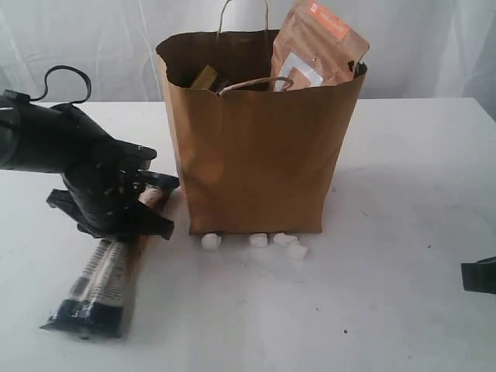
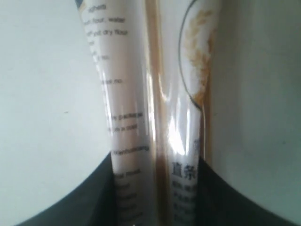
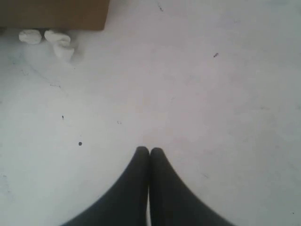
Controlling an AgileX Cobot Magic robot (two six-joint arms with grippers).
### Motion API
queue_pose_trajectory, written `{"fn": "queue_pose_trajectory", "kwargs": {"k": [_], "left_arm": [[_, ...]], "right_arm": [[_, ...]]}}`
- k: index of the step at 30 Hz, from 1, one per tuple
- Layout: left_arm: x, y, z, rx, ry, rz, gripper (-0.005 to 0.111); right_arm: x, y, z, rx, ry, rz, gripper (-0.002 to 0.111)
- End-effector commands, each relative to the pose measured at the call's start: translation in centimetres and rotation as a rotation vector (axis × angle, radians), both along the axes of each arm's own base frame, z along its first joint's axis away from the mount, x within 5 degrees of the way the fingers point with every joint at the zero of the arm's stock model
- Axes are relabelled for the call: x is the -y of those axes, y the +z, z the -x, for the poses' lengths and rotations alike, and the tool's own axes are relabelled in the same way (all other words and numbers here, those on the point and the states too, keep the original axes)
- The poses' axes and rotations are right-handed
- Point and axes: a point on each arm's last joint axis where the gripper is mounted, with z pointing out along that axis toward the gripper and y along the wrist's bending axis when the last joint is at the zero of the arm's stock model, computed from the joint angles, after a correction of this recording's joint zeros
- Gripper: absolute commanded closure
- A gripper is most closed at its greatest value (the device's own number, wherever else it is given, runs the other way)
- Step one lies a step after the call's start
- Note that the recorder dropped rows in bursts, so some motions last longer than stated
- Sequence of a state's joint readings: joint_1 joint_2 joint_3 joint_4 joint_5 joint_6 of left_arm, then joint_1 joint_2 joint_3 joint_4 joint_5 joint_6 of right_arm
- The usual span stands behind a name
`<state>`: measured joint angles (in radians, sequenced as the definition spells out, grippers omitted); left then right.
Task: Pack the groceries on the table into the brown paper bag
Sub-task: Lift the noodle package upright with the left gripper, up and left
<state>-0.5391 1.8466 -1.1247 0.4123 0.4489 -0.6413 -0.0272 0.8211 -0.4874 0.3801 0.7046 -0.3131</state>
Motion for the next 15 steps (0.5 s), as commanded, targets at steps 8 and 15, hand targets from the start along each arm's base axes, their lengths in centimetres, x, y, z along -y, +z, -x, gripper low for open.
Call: {"fn": "queue_pose_trajectory", "kwargs": {"k": [8, 15], "left_arm": [[-1.1, 7.6, 0.6, 0.221, -0.04, 0.014, 0.107], [-5.3, 11.1, 0.4, 0.323, -0.003, -0.093, 0.107]], "right_arm": [[0.0, -0.1, 0.0, -0.007, 0.0, -0.001, 0.108], [0.0, -0.1, 0.0, -0.007, 0.001, 0.002, 0.108]]}}
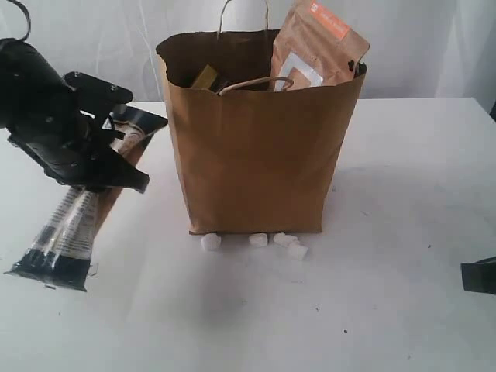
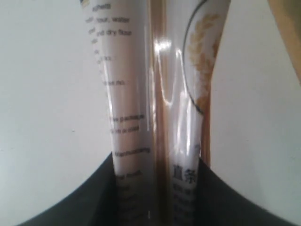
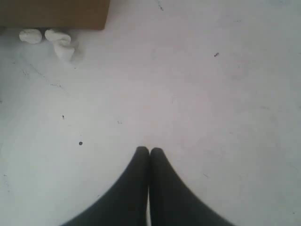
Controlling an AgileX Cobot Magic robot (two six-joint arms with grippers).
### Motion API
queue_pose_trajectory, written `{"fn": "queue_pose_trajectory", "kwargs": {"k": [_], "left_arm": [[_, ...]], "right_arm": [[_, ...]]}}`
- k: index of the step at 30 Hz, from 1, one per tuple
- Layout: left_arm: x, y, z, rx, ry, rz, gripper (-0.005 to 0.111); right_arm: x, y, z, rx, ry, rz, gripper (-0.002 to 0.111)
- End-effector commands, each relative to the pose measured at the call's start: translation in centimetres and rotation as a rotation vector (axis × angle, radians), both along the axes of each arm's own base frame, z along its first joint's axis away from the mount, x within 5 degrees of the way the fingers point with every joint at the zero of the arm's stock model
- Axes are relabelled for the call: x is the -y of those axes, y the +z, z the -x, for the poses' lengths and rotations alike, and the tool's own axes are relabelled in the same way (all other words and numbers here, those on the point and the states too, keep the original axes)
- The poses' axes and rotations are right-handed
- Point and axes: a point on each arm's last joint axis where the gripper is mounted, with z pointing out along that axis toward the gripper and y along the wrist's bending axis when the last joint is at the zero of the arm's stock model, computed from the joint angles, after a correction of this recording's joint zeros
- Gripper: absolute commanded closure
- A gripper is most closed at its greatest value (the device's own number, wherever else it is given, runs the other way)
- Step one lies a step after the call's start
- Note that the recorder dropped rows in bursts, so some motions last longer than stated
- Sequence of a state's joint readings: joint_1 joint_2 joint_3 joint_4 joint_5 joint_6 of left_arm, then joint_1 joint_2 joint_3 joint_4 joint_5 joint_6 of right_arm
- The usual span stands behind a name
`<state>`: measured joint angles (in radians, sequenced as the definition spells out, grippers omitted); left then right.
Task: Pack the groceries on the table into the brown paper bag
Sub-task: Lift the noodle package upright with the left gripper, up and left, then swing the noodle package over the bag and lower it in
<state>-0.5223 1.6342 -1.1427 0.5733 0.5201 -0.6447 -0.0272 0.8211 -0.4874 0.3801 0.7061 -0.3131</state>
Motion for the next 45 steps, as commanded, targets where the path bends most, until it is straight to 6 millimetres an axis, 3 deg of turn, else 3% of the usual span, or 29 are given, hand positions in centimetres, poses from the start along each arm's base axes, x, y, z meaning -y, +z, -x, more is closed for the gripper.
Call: {"fn": "queue_pose_trajectory", "kwargs": {"k": [1, 4, 8, 11, 17, 20, 21, 26, 28, 34, 40, 45], "left_arm": [[-3.8, 4.0, -0.2, 0.136, 0.049, -0.023, 0.107], [-6.3, 7.0, -0.2, 0.269, 0.105, 0.102, 0.107], [-8.8, 11.4, 0.3, 0.501, 0.174, 0.417, 0.107], [-10.1, 13.3, 0.3, 0.634, 0.223, 0.558, 0.107], [-10.1, 16.1, 0.0, 0.891, 0.212, 0.769, 0.107], [-9.5, 18.5, 0.2, 1.12, 0.036, 0.909, 0.107], [-9.0, 19.6, 0.5, 1.246, -0.122, 0.99, 0.107], [-7.8, 17.7, -1.1, 1.129, -0.214, 1.159, 0.107], [-6.5, 16.7, -1.1, 1.097, -0.476, 1.235, 0.107], [-6.0, 14.9, -2.3, 1.012, -0.498, 1.205, 0.107], [-5.1, 15.9, -3.6, 1.019, -0.466, 1.32, 0.107], [-2.5, 17.2, -3.5, 1.004, -0.583, 1.323, 0.107]], "right_arm": [[0.0, -0.1, 0.0, -0.006, 0.0, 0.002, 0.108], [0.0, -0.1, 0.0, -0.006, 0.0, 0.002, 0.108], [0.0, -0.1, 0.0, -0.006, 0.0, 0.002, 0.108], [0.0, -0.1, 0.0, -0.006, 0.0, 0.002, 0.108], [0.0, -0.1, 0.0, -0.006, 0.0, 0.002, 0.108], [0.0, -0.1, 0.0, -0.006, 0.0, 0.002, 0.108], [0.0, -0.1, 0.0, -0.006, 0.0, 0.002, 0.108], [0.0, -0.1, 0.0, 0.0, -0.003, 0.0, 0.108], [0.0, -0.1, 0.0, 0.0, -0.003, 0.0, 0.108], [0.0, -0.1, 0.0, 0.002, -0.004, -0.001, 0.108], [0.1, 0.0, -0.1, 0.008, -0.007, -0.003, 0.108], [0.0, 0.0, -0.1, 0.009, -0.007, -0.004, 0.108]]}}
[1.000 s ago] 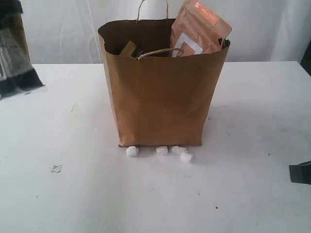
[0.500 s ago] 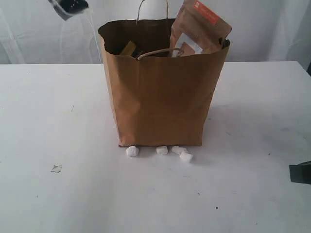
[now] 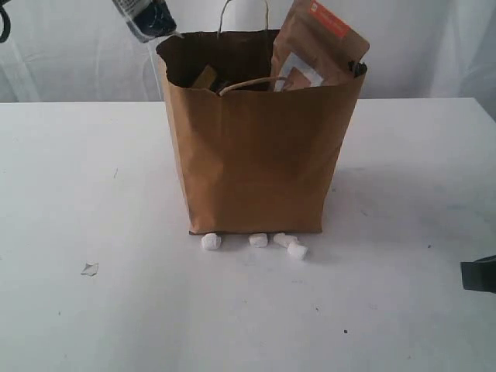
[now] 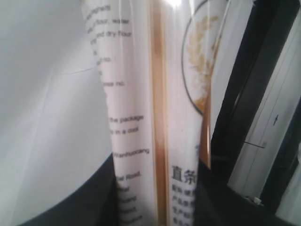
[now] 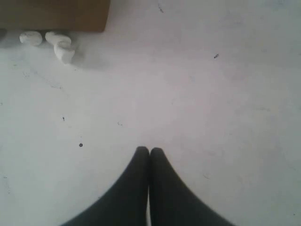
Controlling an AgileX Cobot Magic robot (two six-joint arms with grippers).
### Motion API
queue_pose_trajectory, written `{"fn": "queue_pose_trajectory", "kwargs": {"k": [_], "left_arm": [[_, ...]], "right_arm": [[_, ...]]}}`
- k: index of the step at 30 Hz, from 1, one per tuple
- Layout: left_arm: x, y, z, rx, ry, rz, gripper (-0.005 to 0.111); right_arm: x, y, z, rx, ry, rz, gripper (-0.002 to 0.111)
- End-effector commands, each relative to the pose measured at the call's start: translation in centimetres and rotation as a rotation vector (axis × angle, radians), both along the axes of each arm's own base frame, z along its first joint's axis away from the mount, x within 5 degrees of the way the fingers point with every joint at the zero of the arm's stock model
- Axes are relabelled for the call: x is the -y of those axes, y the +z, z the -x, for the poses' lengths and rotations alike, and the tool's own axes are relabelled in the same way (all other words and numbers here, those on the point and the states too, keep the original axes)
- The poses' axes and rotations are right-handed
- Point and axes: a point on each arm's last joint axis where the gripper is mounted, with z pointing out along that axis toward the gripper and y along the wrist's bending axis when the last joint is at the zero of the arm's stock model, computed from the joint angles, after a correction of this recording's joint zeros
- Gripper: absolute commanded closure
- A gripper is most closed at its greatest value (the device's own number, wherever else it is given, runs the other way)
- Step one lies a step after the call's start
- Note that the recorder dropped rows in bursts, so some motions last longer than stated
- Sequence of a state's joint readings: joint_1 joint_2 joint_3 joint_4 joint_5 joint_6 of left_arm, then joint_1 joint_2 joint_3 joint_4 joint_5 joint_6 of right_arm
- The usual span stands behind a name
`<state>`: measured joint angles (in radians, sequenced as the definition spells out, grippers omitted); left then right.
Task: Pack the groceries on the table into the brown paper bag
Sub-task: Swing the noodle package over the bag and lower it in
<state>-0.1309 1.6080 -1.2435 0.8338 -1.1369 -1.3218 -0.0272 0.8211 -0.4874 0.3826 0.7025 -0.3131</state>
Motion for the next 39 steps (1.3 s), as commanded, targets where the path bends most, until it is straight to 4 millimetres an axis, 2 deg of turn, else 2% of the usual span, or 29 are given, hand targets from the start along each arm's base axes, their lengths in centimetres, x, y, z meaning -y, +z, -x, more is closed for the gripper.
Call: {"fn": "queue_pose_trajectory", "kwargs": {"k": [1, 7, 14, 24, 39], "left_arm": [[2.4, 2.8, 1.3, 0.132, -0.128, 0.022, 0.107], [5.0, 1.0, 1.2, 0.134, -0.221, -0.13, 0.107], [5.9, 0.0, 0.8, 0.111, -0.242, -0.136, 0.107], [9.4, -2.1, 0.9, 0.158, -0.285, -0.196, 0.107], [10.2, -6.6, -1.3, 0.091, -0.282, -0.247, 0.107]], "right_arm": [[0.0, 0.0, -0.1, 0.005, -0.005, -0.002, 0.108], [0.0, 0.0, -0.1, 0.005, -0.006, -0.003, 0.108], [0.0, 0.0, -0.1, 0.005, -0.006, -0.003, 0.108], [0.0, 0.0, -0.1, 0.007, -0.007, -0.005, 0.108], [0.0, 0.0, -0.1, 0.005, -0.014, -0.015, 0.108]]}}
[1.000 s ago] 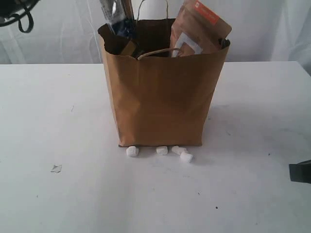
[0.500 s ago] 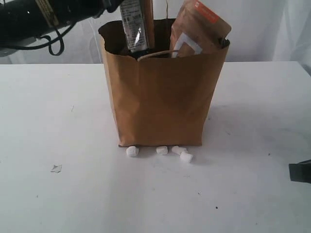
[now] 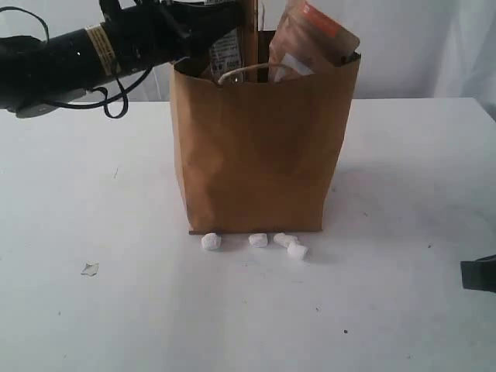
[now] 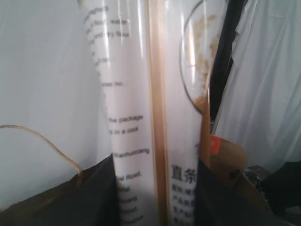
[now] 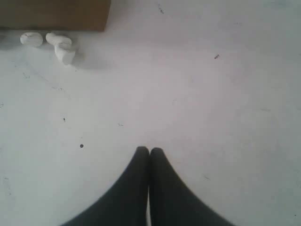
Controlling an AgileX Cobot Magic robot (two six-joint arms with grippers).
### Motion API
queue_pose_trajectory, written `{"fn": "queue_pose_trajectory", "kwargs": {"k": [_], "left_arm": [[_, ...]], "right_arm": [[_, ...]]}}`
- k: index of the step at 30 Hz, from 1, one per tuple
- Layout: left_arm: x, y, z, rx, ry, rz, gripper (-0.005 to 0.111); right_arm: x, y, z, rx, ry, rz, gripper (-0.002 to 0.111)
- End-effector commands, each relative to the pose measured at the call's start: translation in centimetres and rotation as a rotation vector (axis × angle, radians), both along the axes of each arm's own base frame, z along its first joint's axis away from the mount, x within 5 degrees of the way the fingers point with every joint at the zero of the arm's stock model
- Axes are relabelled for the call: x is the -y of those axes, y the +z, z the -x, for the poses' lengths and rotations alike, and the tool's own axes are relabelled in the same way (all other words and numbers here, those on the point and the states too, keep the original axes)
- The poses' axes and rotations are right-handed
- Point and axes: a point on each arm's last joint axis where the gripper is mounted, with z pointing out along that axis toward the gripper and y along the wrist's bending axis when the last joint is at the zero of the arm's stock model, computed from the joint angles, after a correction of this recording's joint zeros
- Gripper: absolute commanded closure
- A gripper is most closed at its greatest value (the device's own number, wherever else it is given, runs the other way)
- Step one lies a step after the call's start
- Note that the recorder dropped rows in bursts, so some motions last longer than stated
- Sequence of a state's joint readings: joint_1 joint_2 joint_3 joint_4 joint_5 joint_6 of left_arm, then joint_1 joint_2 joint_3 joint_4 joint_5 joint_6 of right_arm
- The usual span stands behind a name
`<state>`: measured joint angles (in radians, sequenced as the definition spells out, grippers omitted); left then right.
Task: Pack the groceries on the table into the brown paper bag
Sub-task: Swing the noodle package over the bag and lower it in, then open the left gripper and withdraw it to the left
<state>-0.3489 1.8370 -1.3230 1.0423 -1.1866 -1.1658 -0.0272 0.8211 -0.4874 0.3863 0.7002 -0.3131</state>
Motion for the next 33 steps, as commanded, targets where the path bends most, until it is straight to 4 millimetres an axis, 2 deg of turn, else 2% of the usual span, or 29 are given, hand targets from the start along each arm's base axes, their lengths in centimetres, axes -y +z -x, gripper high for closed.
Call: {"fn": "queue_pose_trajectory", "kwargs": {"k": [1, 5, 16, 24, 27, 33], "left_arm": [[0.1, 0.3, -0.3, 0.025, -0.005, 0.044, 0.107], [0.3, -0.6, -0.7, 0.002, -0.006, 0.036, 0.107], [0.8, -1.7, 0.1, 0.058, -0.092, -0.121, 0.107], [0.7, -2.1, -0.3, 0.037, -0.042, -0.163, 0.106], [0.7, -2.1, -0.3, 0.037, -0.042, -0.163, 0.092], [0.7, -2.1, -0.3, 0.036, -0.044, -0.158, 0.044]], "right_arm": [[0.0, 0.0, -0.1, 0.003, -0.012, -0.014, 0.108], [0.0, 0.0, -0.1, 0.004, -0.014, -0.019, 0.108], [0.0, 0.0, -0.1, 0.005, -0.015, -0.02, 0.108], [-0.1, 0.0, -0.1, 0.006, -0.019, -0.035, 0.108], [-0.2, 0.1, -0.1, 0.006, -0.023, -0.052, 0.108], [-0.2, 0.1, -0.1, 0.006, -0.025, -0.061, 0.108]]}}
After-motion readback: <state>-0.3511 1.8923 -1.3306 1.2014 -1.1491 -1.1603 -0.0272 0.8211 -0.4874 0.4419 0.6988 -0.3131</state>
